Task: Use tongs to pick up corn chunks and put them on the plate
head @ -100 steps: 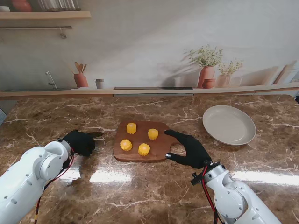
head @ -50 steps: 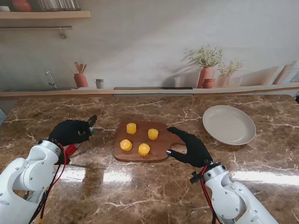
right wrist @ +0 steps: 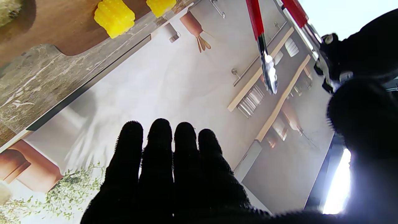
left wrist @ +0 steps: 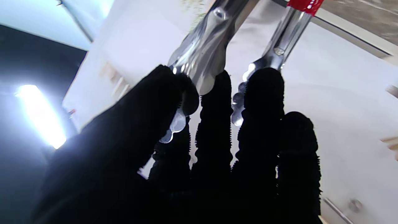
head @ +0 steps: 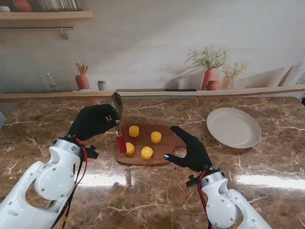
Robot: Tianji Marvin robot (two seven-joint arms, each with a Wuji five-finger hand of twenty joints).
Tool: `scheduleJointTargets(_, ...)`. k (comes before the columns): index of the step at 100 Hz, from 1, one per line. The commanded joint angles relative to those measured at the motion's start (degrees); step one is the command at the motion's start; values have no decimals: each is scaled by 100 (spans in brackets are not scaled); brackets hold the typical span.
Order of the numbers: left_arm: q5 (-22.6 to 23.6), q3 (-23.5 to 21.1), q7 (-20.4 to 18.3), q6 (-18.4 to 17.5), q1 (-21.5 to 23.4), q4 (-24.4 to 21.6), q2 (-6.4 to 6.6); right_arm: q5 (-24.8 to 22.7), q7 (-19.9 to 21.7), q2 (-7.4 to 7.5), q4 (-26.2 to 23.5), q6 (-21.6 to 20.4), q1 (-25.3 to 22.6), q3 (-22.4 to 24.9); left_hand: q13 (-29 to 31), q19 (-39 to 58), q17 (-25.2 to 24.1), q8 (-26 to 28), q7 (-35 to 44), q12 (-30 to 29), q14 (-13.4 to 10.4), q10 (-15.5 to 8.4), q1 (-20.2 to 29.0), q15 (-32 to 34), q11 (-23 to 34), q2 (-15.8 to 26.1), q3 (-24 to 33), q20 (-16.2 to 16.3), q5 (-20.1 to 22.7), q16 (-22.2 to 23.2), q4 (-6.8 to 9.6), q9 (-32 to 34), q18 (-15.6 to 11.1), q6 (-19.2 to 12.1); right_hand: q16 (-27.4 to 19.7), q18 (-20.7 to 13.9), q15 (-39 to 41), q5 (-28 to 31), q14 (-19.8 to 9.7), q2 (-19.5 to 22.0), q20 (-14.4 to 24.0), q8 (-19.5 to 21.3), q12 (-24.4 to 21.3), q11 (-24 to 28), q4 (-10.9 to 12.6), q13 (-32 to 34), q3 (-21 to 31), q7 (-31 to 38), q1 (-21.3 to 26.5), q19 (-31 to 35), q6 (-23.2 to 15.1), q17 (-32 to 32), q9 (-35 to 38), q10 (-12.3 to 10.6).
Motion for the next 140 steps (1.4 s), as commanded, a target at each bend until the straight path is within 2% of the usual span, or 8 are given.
scheduleJointTargets(1, -73, 255, 76, -81, -177, -119, -145, 83, 11, -93, 5, 78, -50, -81, 207, 175, 70, 215, 275, -86, 139, 83, 320, -161, 67, 136, 541, -40, 242, -104, 46, 336, -6, -424, 38, -27, -80, -312, 35, -151, -77, 106, 70, 80, -18, -248, 153, 19, -306, -68, 136, -138, -299, 80)
scheduleJointTargets(29, -579, 1428, 742, -167, -947, 389, -405, 568, -282, -247, -10, 308, 12, -307, 206, 202, 30, 234, 272, -95, 173, 81, 326, -137, 74, 127, 548, -42, 246, -119, 47, 337, -1, -421, 70, 187, -93, -1508, 303, -137, -4, 572, 117, 211, -164, -841, 192, -156, -581, -323, 732, -477, -1519, 460)
scheduleJointTargets(40, -751, 1759, 907, -252, -1161, 624, -497, 925, -290, -307, 8, 325, 50, -343, 185, 230, -5, 233, 264, -88, 185, 90, 327, -125, 77, 138, 547, -19, 243, -116, 45, 323, 5, -426, 82, 209, -107, -1563, 338, -127, 44, 653, 178, 309, -196, -969, 161, -402, -587, -414, 806, -554, -1817, 485)
scheduleJointTargets(52, -964, 2008, 988, -362, -1329, 845, -575, 1317, -39, -308, 7, 251, 74, -293, 153, 243, -55, 238, 262, -79, 222, 104, 340, -109, 80, 135, 536, 4, 248, -108, 48, 317, -6, -417, 103, 272, -119, -1383, 397, -107, 291, 1053, 260, 408, -197, -1076, 46, -990, -541, -600, 804, -623, -1870, 481)
scheduleJointTargets(80, -1175, 2265, 1067, -574, -1519, 1154, -660, 2888, 1003, -250, 151, -309, 280, -230, 111, 266, -117, 269, 260, -64, 219, 71, 339, -69, 77, 159, 497, 55, 249, -79, 49, 302, -44, -509, 255, 691, 19, -1426, 720, -70, 528, 1433, 409, 478, -320, -1026, -127, -732, -421, -537, 608, -674, -1733, 307)
scheduleJointTargets(108, -1200, 2288, 1059, -634, -1524, 1207, -663, 3652, 1278, -284, 272, -310, 451, -415, 66, 230, -149, 279, 244, -48, 207, 86, 351, -77, 66, 165, 466, 73, 256, -74, 56, 296, -78, -523, 1203, 969, 738, -1261, 537, 3, 1488, 1405, 1632, 1595, -355, 234, -450, -273, 25, 178, 517, -46, -1150, 2)
scheduleJointTargets(124, -1189, 2296, 1079, -665, -1530, 1228, -668, 3741, 1252, -308, 262, -152, 463, -446, 52, 212, -168, 275, 242, -43, 203, 84, 356, -82, 63, 162, 455, 79, 267, -74, 59, 290, -95, -533, 1832, 1038, 1323, -806, 350, 69, 1814, 1080, 2348, 2341, -412, 752, -828, -204, 593, 565, 557, 254, -587, -169)
scheduleJointTargets(140, -1201, 2315, 1079, -713, -1533, 1250, -670, 3987, 1452, -286, 228, 25, 458, -414, 29, 200, -192, 262, 236, -40, 197, 41, 360, -93, 52, 167, 447, 93, 264, -77, 61, 294, -103, -529, 2593, 1114, 2152, -162, 241, 107, 1923, 519, 3238, 2933, -458, 861, -1111, 86, 925, 821, 250, 367, 73, -452)
